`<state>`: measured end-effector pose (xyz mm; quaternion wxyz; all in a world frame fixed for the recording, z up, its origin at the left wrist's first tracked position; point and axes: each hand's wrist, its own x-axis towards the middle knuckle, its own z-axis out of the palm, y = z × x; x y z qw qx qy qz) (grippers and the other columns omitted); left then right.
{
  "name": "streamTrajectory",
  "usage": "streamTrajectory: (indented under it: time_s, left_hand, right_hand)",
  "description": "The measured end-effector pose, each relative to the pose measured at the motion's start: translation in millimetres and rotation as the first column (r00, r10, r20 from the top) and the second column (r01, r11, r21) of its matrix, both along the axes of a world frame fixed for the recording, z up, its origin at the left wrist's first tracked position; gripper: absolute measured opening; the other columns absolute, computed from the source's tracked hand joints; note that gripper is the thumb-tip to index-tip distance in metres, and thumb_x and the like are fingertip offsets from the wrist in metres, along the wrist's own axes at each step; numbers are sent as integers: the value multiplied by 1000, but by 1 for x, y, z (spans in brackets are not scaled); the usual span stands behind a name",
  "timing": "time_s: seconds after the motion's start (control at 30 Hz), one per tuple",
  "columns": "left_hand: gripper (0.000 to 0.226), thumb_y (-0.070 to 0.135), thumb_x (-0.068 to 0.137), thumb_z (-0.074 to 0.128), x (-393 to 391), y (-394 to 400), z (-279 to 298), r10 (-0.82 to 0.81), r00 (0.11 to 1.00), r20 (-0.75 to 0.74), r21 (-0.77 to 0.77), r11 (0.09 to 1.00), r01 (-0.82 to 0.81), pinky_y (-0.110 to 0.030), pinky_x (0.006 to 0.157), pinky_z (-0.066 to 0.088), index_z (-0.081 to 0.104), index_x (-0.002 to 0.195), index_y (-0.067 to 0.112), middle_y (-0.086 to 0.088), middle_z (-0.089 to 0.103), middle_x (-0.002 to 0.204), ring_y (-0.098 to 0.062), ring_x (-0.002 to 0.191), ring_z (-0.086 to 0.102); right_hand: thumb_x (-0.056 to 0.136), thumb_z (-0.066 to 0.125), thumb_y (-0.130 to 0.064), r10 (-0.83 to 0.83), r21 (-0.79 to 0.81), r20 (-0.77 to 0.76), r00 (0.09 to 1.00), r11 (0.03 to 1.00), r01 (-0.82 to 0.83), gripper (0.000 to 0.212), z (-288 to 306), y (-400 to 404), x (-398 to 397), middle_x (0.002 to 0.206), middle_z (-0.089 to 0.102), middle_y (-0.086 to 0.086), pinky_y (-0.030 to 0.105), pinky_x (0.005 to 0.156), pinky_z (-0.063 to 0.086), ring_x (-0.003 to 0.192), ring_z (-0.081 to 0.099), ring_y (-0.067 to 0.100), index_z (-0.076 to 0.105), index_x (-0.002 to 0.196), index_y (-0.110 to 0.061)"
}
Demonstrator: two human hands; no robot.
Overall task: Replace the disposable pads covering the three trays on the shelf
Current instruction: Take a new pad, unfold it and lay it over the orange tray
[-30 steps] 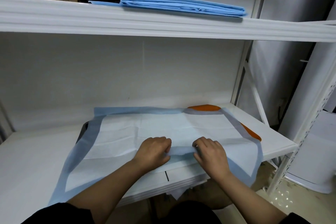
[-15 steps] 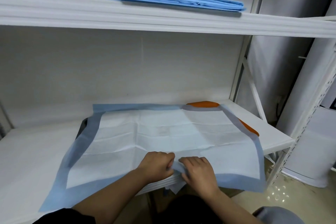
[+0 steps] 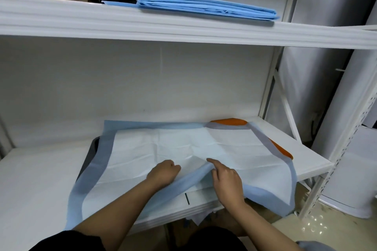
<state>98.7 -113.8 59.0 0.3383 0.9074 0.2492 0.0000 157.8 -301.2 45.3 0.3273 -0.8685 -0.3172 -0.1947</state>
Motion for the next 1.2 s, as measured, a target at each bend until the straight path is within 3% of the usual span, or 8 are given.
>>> streamTrajectory:
  time_s: [0.17, 0.33, 0.47, 0.6, 0.77, 0.87, 0.97, 1.2]
  left_hand:
    - [21, 22, 89, 41, 10, 5, 7, -80, 957, -279, -95, 994, 55, -20, 46, 30, 48, 73, 10, -5, 52, 62, -16, 46, 41]
    - [16, 20, 93, 41, 14, -28, 15, -232, 922, -311, -345, 931, 117, -22, 54, 46, 50, 92, 8, -11, 63, 87, -15, 57, 56]
    - [32, 26, 97, 44, 24, -44, 23, -380, 895, -233, -511, 831, 220, -25, 69, 54, 47, 124, 10, -6, 61, 112, -20, 79, 68]
    - [23, 15, 92, 50, 58, -29, 41, -201, 979, -17, -113, 974, 198, -27, 66, 50, 48, 116, 17, -9, 54, 125, -28, 100, 66]
    - [84, 7, 87, 59, 84, -7, 78, -285, 933, 220, 147, 955, 257, -29, 99, 45, 10, 151, 28, 2, 7, 158, -25, 135, 38]
    - [81, 1, 79, 63, 101, -3, 82, -387, 897, 213, 103, 922, 373, -32, 103, 43, 28, 145, 32, 3, 21, 155, -19, 136, 34]
    - [46, -2, 77, 61, 112, -10, 86, -414, 889, 197, -20, 905, 426, -29, 80, 50, 50, 113, 25, -3, 54, 118, -17, 101, 55]
    - [23, 1, 82, 56, 123, 5, 83, -390, 906, 162, 99, 920, 379, -28, 73, 54, 55, 82, 24, -5, 59, 104, -23, 91, 63]
  right_hand:
    - [102, 35, -15, 90, 324, -353, 931, 945, 32, 35, 34, 4, 7, 125, 61, -4, 23, 94, 42, 115, 56, 15, 56, 129, -24]
    - [99, 35, -7, 244, 550, -411, 878, 835, 26, 36, 71, 5, 19, 121, 61, -6, 12, 90, 40, 113, 53, 9, 61, 121, -20]
    - [99, 32, -5, 372, 649, -393, 841, 760, -33, 38, 100, 0, 24, 116, 64, -7, 24, 98, 45, 112, 58, 8, 61, 113, -25]
    - [100, 33, -10, 538, 680, -420, 731, 720, -140, 35, 122, -21, 32, 101, 72, -10, 10, 77, 50, 95, 66, 0, 63, 117, -14]
    - [101, 37, -14, 553, 558, -511, 658, 796, -235, 33, 138, -41, 45, 109, 72, -1, 24, 91, 49, 108, 65, 13, 65, 116, -16]
    - [99, 39, -6, 527, 472, -488, 696, 830, -298, 34, 148, -49, 48, 109, 72, -2, 27, 95, 48, 108, 65, 11, 70, 110, -13]
    - [96, 47, -3, 520, 466, -455, 723, 831, -304, 29, 160, -54, 48, 102, 74, -5, 22, 85, 51, 99, 67, 7, 73, 100, -14]
    - [98, 47, -14, 528, 470, -395, 752, 819, -329, 25, 183, -76, 47, 104, 73, -6, 18, 85, 52, 102, 66, 6, 70, 105, -15]
